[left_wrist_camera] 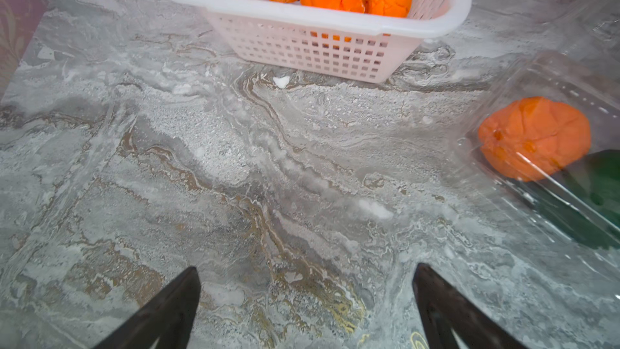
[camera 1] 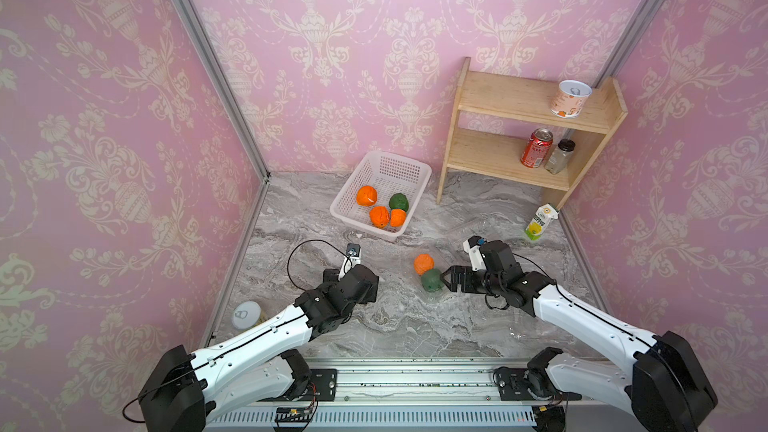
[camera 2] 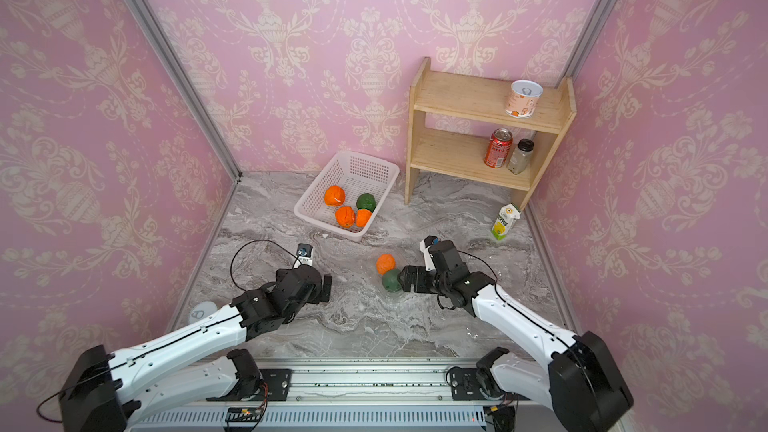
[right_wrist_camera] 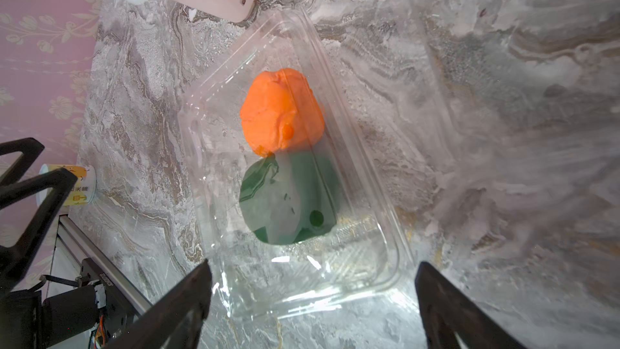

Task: Take oranges out of containers
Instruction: Move the packing box to the center of the board.

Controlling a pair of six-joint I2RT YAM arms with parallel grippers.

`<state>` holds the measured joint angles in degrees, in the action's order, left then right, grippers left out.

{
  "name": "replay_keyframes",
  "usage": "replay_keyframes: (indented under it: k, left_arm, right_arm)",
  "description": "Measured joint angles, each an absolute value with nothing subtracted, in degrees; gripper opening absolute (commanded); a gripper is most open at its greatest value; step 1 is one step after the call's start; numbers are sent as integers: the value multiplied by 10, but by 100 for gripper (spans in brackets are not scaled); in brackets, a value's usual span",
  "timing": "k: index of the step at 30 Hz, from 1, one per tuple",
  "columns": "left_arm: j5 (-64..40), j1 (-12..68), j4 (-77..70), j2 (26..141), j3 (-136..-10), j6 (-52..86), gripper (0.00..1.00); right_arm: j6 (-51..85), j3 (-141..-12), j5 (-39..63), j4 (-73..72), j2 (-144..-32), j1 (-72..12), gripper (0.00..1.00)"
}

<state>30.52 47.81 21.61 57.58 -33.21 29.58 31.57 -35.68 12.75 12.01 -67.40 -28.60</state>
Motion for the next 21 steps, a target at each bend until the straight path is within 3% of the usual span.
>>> replay_keyframes:
  k: [10,21]
  left_arm:
    - [303,478,172,628,-319,307,99]
    - [261,478,97,770,-387,297,99]
  right_arm:
    - [290,-406,124,109,-750,-285,89]
    - [296,-396,122,113,-705,-287,89]
